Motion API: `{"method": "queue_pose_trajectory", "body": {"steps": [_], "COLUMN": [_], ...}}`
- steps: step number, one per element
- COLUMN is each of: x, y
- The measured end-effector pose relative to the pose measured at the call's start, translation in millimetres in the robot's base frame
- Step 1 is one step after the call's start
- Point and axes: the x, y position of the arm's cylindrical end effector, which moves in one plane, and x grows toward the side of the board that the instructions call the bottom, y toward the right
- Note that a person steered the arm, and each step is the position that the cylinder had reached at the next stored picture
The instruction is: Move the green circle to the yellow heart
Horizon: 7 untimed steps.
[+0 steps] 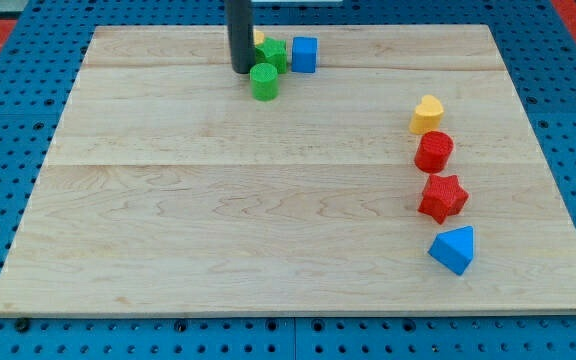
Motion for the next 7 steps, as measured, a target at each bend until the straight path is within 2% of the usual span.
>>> {"method": "queue_pose_trajectory", "body": {"steps": [1, 3, 5, 7], "x": [16, 42, 45, 26], "y": [36, 16, 102, 172]}}
